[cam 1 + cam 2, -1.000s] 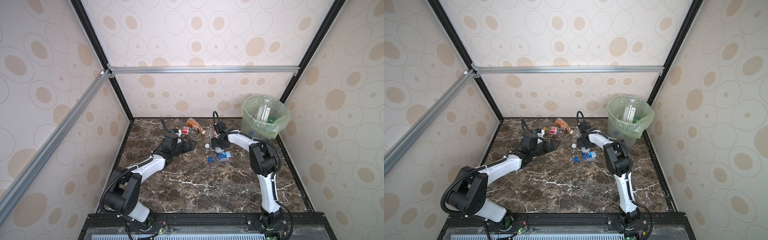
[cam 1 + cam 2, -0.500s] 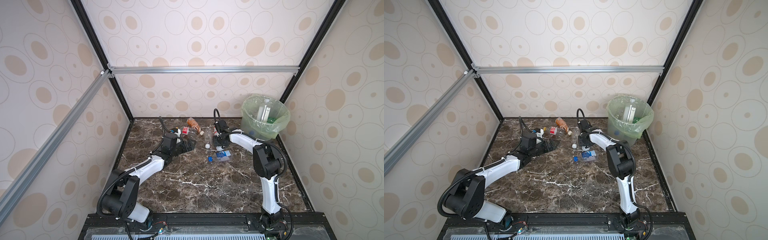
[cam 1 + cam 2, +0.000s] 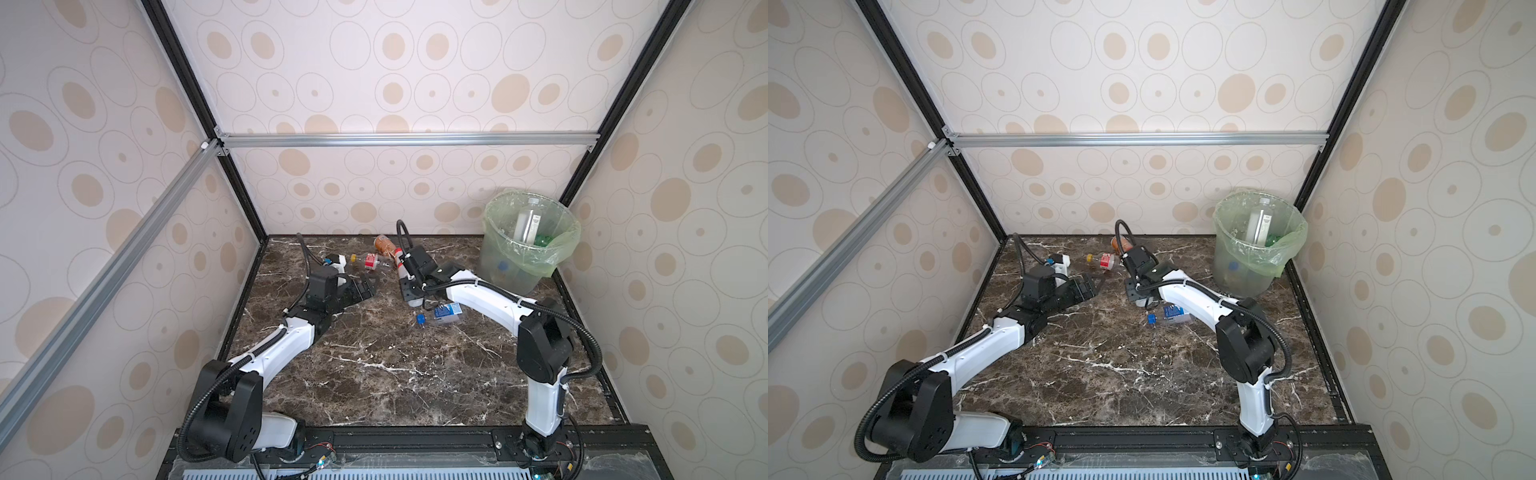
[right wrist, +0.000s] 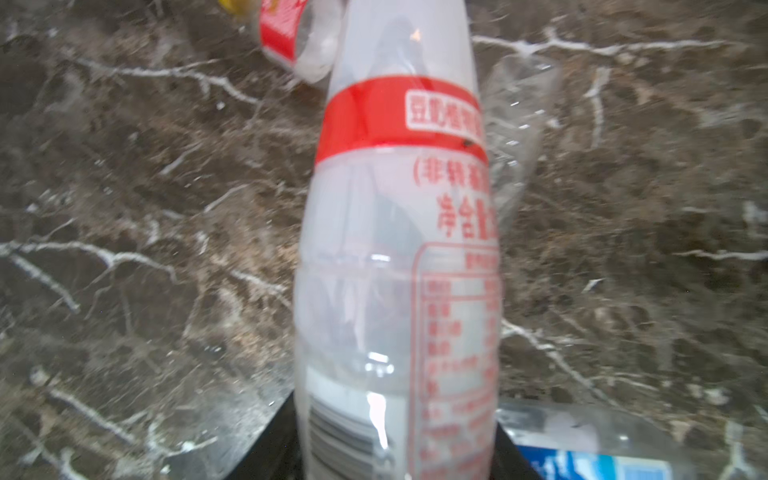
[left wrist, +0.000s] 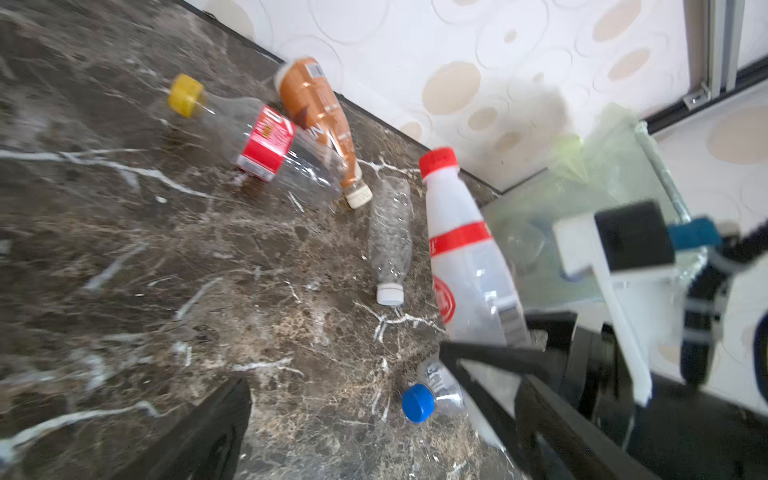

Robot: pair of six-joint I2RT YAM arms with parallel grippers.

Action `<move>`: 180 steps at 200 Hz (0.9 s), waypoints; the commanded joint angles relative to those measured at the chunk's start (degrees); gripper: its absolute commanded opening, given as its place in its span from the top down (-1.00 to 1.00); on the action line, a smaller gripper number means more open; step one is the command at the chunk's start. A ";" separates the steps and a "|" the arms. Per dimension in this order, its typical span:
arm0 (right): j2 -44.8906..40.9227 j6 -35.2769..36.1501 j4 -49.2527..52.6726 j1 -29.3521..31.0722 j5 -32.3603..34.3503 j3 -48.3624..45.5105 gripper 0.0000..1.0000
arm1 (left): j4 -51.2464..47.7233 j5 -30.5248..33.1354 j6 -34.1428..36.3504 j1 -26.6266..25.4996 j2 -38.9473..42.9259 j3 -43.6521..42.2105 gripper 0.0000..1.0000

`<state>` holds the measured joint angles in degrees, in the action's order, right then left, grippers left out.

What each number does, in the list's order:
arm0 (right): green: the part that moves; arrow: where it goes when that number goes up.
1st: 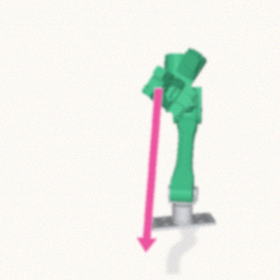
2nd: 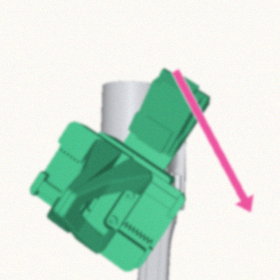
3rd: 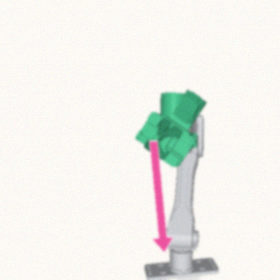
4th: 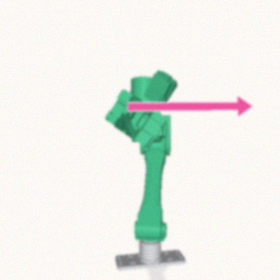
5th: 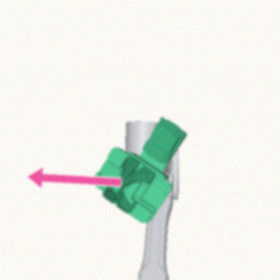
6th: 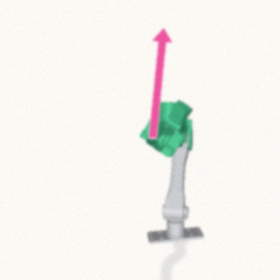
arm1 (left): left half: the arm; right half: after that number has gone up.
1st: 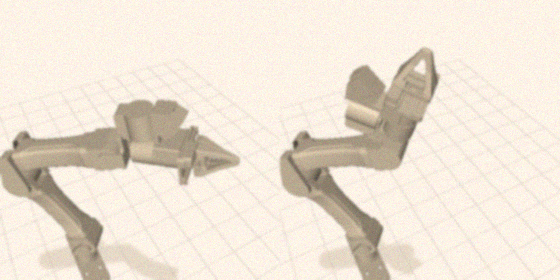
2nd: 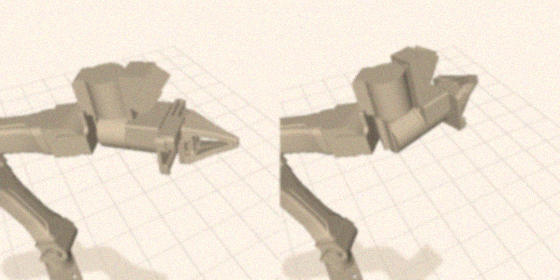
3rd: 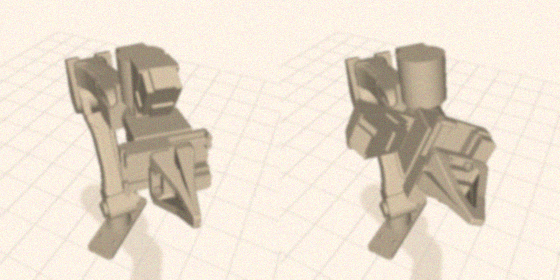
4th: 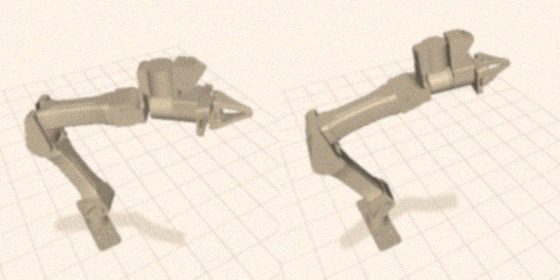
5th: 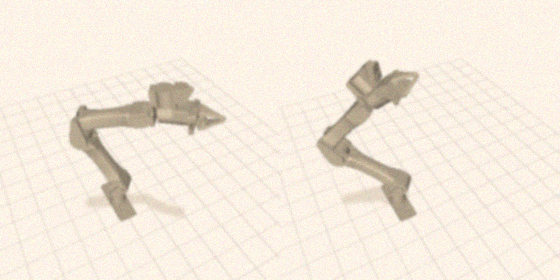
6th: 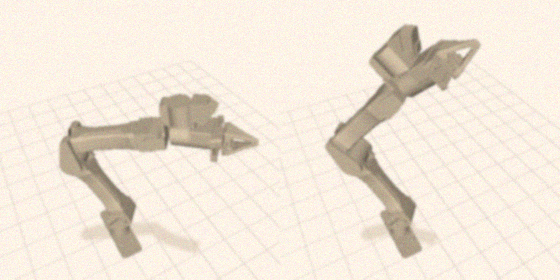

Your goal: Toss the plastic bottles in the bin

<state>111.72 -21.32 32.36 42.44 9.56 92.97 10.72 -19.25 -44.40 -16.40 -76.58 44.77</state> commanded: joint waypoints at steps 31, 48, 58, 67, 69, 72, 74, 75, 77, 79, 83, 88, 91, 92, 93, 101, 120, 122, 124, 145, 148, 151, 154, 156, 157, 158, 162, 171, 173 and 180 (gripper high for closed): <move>7.48 -5.90 -2.58 6.21 -5.58 -0.69 -0.06 | -0.70 -2.69 -3.91 8.94 9.35 -6.72 -0.98; 9.33 -6.95 -3.28 6.54 -7.63 -0.74 -0.09 | -0.21 -4.60 -4.51 10.74 11.03 -8.45 -0.98; 10.06 -7.06 -3.36 6.73 -8.01 -0.73 -0.10 | -0.97 -4.79 -4.12 11.11 11.22 -8.69 -0.98; 10.69 -7.02 -3.30 6.77 -8.24 -0.56 -0.12 | -1.25 -4.90 -3.94 11.13 11.20 -8.94 -0.98; 10.81 -7.05 -3.23 6.78 -8.29 -0.52 -0.13 | -1.23 -4.92 -3.98 11.13 11.19 -9.03 -0.98; 10.92 -7.07 -3.23 6.81 -8.33 -0.55 -0.15 | -1.16 -4.98 -4.05 11.13 11.19 -9.27 -0.98; 11.03 -7.09 -3.28 6.83 -8.33 -0.52 -0.16 | -1.10 -5.00 -4.08 11.13 11.19 -9.38 -0.98; 11.10 -7.07 -3.25 6.91 -8.38 -0.51 -0.17 | -0.99 -5.01 -4.14 11.13 11.19 -9.50 -0.98; 11.12 -7.07 -3.21 6.93 -8.40 -0.51 -0.18 | -0.97 -5.08 -4.19 11.13 11.19 -9.59 -0.98; 11.21 -7.07 -3.19 6.91 -8.41 -0.51 -0.19 | -0.83 -5.16 -4.24 11.13 11.19 -9.81 -0.98; 11.31 -7.13 -3.19 6.96 -8.61 -0.51 -0.21 | -0.59 -5.29 -4.34 11.13 11.19 -9.95 -0.98; 11.42 -7.15 -3.33 6.92 -8.93 -0.59 -0.24 | -0.53 -5.27 -4.23 11.13 11.19 -10.27 -0.98; 11.48 -7.15 -3.33 6.88 -9.07 -0.59 -0.25 | -0.53 -5.21 -4.19 11.13 11.13 -10.43 -0.98; 11.49 -7.20 -3.34 6.87 -9.09 -0.60 -0.26 | -0.57 -5.20 -4.15 11.13 11.11 -10.51 -0.98; 11.50 -7.18 -3.35 6.92 -9.15 -0.60 -0.27 | -0.55 -5.19 -4.13 11.13 11.11 -10.50 -0.98; 11.51 -7.24 -3.36 6.92 -9.38 -0.72 -0.32 | -0.70 -5.01 -4.18 11.14 11.10 -10.75 -0.98; 11.43 -7.20 -3.38 7.01 -9.39 -0.51 -0.43 | -0.79 -4.74 -3.80 11.13 11.01 -11.35 -0.98; 11.40 -7.12 -3.23 7.02 -9.39 -0.44 -0.43 | -0.83 -4.68 -3.73 11.13 11.01 -11.37 -0.98; 11.34 -7.10 -3.13 6.97 -9.32 -0.43 -0.44 | -0.87 -4.71 -3.69 11.13 10.99 -11.37 -0.98; 9.95 -6.32 -2.33 6.94 -8.44 0.17 -0.53 | -1.22 -4.65 -3.21 11.13 10.53 -11.46 -0.98; 9.66 -6.22 -2.17 6.93 -8.17 0.16 -0.55 | -1.23 -4.59 -3.15 11.13 10.42 -11.46 -0.98; 9.35 -5.97 -1.98 6.96 -7.86 0.19 -0.57 | -1.31 -4.72 -3.18 11.13 10.40 -11.46 -0.98; 8.98 -5.78 -1.64 6.90 -7.46 0.22 -0.59 | -1.32 -4.67 -3.17 11.17 10.36 -11.44 -0.98; 8.76 -5.65 -1.48 6.88 -7.26 0.27 -0.61 | -1.29 -4.73 -3.17 11.14 10.25 -11.41 -0.98; 8.59 -5.61 -1.36 6.92 -7.09 0.32 -0.61 | -1.31 -4.70 -3.16 11.14 10.24 -11.39 -0.98; 8.42 -5.46 -1.26 6.90 -6.83 0.35 -0.62 | -1.31 -4.72 -3.15 11.13 10.23 -11.43 -0.98; 7.91 -5.27 -0.81 6.88 -6.04 0.45 -0.65 | -1.27 -4.70 -3.15 11.13 10.19 -11.39 -0.98; 6.47 -4.51 0.50 6.80 -4.24 0.55 -0.71 | -1.28 -4.67 -3.18 11.13 10.13 -11.48 -0.98; 6.11 -4.27 0.69 6.79 -4.01 0.55 -0.72 | -1.24 -4.66 -3.22 11.13 10.13 -11.53 -0.99; 4.92 -3.33 1.49 6.65 -3.13 0.34 -0.77 | -1.55 -4.61 -3.28 11.13 10.13 -11.46 -0.98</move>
<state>122.19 -26.87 29.93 49.17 2.09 92.40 9.67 -23.53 -47.64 -5.52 -66.22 33.06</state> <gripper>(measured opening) 0.853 0.990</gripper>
